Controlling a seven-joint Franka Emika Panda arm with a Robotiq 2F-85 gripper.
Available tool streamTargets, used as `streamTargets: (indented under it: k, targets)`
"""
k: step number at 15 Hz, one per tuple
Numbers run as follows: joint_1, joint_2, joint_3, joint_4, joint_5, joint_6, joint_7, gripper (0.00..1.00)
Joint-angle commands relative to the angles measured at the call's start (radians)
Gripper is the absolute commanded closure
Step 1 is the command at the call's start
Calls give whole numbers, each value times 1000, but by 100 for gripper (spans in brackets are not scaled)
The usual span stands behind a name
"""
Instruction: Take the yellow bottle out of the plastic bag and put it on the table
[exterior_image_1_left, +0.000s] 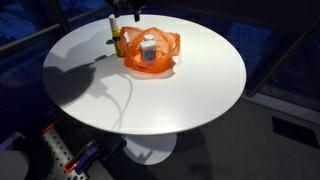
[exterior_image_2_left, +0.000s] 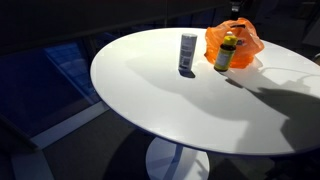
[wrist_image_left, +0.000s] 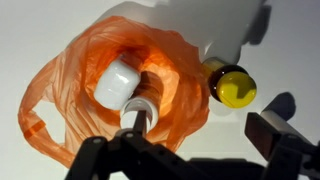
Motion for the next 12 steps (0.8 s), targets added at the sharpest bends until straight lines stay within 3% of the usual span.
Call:
streamTargets:
  k: [1, 8, 12]
  targets:
    - [-16, -67, -10, 5, 6, -94, 45, 0]
    - [-37, -185, -25, 21, 12, -326, 12, 0]
    - [-39, -193, -21, 11, 1, -322, 18, 0]
